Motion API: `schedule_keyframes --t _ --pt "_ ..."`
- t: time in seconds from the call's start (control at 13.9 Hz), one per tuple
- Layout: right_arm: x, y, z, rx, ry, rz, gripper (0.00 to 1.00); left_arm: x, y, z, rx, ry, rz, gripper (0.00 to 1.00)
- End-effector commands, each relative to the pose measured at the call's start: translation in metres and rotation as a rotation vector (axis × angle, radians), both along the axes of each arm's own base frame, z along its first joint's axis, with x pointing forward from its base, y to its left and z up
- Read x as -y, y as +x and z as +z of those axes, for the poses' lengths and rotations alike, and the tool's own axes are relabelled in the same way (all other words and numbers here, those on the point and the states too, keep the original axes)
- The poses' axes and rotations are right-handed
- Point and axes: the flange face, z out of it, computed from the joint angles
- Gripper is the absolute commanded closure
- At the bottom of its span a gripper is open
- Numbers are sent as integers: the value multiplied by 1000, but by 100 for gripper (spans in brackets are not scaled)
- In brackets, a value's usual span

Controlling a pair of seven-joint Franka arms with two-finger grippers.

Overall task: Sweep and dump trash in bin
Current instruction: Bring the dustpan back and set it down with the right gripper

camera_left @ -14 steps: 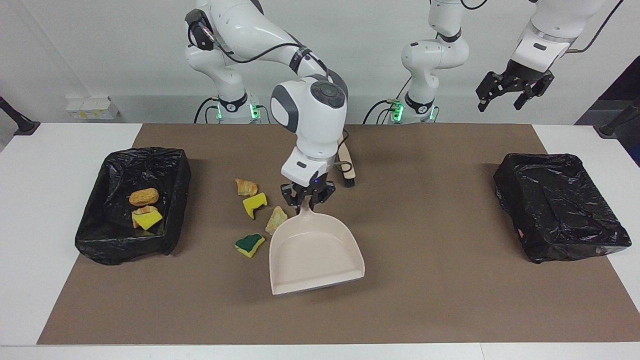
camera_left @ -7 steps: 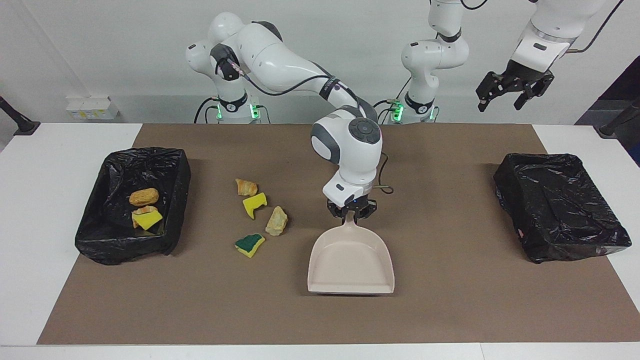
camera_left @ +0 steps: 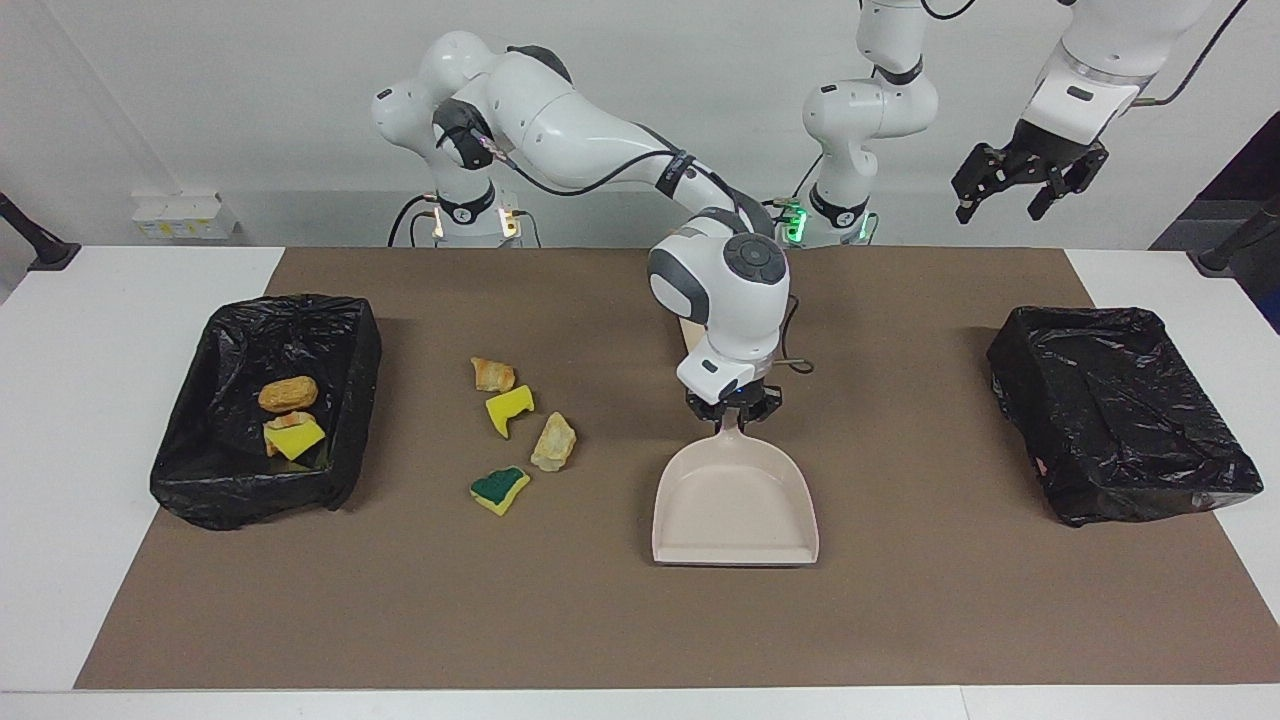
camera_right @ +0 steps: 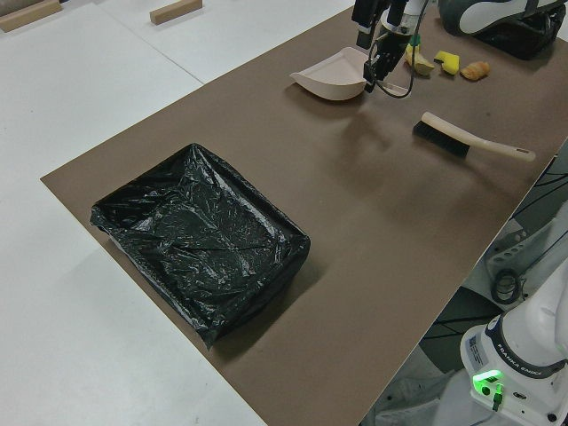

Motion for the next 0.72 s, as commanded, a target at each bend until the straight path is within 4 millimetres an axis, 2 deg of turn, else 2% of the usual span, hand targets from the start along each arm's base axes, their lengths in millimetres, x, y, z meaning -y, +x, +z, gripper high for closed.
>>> schedule_keyframes --t 0.0,0.29,0.43,0.57,0.65 --pt "11 9 5 -22 19 20 70 -2 1 4 -7 14 7 0" --pt "17 13 2 -18 8 82 74 -2 1 4 -7 14 7 0" --pt "22 15 0 -21 2 108 73 -2 1 4 -7 14 7 0" --pt "29 20 1 -27 9 94 55 -2 1 4 -7 14 7 0" --pt "37 26 5 -23 13 82 51 -2 1 4 -7 14 5 0"
